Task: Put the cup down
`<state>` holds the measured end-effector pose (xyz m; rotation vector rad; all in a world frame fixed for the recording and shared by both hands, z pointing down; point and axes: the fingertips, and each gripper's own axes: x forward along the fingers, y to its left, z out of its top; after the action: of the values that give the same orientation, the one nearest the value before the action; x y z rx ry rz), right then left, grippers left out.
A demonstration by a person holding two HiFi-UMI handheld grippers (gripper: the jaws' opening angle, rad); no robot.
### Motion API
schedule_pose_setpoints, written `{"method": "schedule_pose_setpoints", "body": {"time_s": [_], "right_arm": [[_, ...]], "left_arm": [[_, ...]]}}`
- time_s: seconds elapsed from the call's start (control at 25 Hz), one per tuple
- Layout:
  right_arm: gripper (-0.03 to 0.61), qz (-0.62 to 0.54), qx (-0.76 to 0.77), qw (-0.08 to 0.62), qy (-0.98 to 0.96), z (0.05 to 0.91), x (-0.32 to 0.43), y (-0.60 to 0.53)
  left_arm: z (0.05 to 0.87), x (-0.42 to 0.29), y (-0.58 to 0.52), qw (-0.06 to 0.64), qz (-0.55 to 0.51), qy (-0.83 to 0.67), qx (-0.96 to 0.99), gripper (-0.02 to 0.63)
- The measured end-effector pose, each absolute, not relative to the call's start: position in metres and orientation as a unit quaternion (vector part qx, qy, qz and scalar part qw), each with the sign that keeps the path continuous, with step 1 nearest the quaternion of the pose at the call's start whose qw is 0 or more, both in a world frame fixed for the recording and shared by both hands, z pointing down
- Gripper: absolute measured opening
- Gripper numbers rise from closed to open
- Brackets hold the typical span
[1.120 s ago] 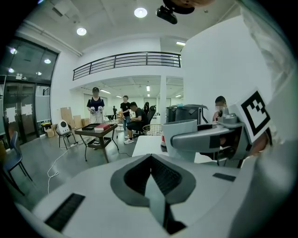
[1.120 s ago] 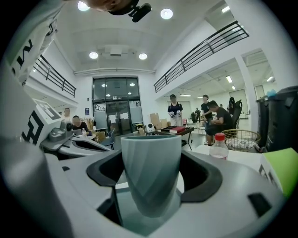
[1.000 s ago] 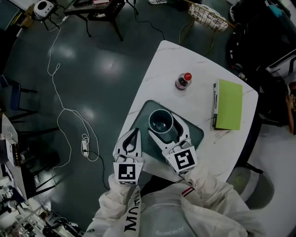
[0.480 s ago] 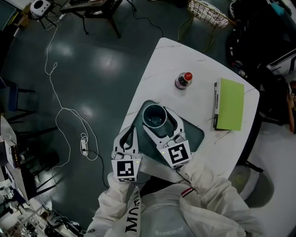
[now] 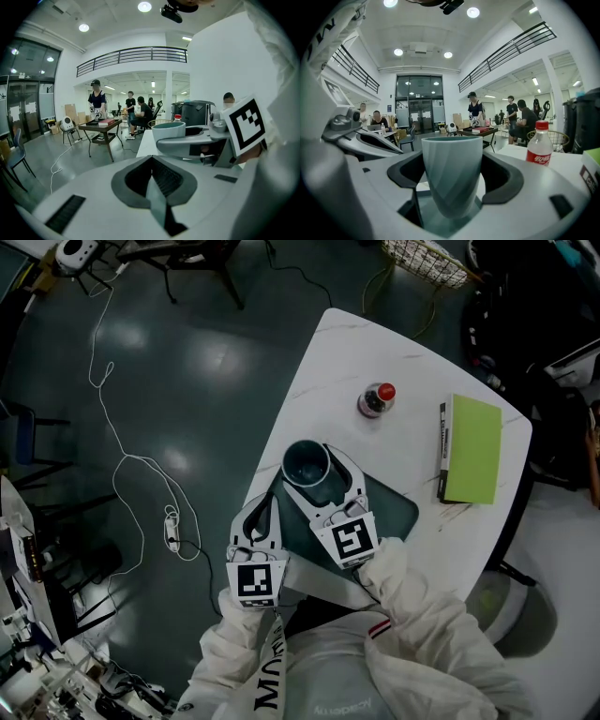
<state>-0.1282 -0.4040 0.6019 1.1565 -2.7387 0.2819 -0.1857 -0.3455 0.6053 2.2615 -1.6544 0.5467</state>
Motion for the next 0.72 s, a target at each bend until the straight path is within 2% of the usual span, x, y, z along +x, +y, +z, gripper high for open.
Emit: {"method": "schedule_pose_setpoints", "body": {"time_s": [0.72], "right_arm": [[0.377, 0.092, 0.394, 0.086, -0.910, 0.626, -0.141, -0.425]], "left_arm": [[0.616, -0.190, -0.351, 0.152, 0.197, -0.569, 0.784, 0.012]]}}
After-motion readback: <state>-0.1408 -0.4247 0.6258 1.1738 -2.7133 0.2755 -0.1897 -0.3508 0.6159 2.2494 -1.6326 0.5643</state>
